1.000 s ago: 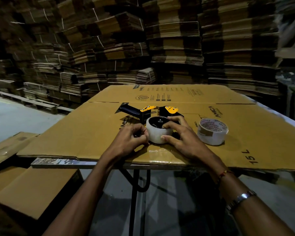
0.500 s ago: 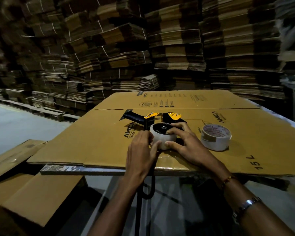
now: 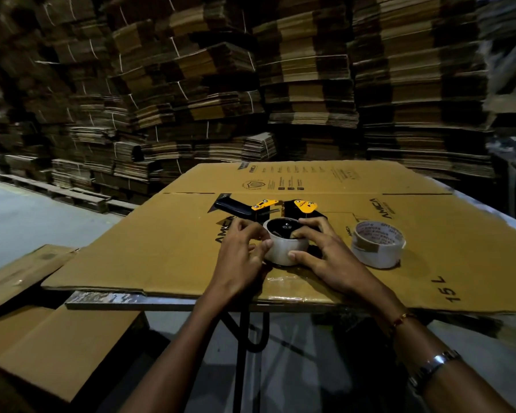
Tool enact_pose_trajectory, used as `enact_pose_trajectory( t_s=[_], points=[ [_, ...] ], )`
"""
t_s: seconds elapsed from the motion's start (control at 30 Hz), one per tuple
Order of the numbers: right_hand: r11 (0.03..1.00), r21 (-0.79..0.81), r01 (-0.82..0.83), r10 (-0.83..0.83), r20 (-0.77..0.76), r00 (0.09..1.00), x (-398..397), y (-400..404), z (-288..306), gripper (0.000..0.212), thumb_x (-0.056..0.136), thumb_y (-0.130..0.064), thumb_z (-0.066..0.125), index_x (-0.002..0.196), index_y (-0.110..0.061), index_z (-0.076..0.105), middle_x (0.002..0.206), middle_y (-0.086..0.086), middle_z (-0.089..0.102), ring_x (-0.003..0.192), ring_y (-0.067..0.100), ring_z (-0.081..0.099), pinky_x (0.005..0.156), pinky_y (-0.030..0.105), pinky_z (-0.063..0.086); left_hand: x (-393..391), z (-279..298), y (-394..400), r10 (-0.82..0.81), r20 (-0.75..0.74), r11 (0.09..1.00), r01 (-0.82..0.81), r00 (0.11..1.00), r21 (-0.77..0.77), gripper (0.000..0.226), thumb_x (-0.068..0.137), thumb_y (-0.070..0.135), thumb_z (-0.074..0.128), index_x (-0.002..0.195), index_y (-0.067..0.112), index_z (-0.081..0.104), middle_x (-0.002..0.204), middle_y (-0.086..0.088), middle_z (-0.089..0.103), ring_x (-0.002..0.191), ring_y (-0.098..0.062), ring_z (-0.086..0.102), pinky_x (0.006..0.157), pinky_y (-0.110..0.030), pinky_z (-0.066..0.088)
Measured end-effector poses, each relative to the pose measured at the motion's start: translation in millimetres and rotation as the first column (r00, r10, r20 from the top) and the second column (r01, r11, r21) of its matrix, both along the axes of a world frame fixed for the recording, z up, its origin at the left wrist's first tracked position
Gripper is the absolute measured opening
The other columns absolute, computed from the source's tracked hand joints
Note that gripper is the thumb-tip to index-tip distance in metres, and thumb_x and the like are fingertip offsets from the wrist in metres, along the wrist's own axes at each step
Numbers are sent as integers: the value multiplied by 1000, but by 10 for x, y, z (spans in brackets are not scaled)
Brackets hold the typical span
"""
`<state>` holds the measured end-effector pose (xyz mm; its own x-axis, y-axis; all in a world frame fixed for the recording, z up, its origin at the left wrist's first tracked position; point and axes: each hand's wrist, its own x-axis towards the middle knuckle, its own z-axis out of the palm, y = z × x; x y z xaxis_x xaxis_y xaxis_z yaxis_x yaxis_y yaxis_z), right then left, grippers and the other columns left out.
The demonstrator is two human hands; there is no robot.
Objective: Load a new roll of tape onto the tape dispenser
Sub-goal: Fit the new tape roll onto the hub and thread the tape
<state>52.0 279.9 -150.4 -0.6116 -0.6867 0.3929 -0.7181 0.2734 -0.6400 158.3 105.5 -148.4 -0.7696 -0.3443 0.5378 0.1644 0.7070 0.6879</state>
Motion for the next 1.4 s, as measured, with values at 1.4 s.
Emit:
enact_pose_trajectory(
  t_s=[1.4],
  points=[
    [1000,-19,-23,23,44,999,-5,15,7,21,91,-30,69,110,-34,61,144,-17,34,129,2,36,93,7,32,22,337,-750,-350,387,932,358,853,51,15,93,18,66,105,25,70,121,8,66,112,-7,63,96,-33,53]
  ],
)
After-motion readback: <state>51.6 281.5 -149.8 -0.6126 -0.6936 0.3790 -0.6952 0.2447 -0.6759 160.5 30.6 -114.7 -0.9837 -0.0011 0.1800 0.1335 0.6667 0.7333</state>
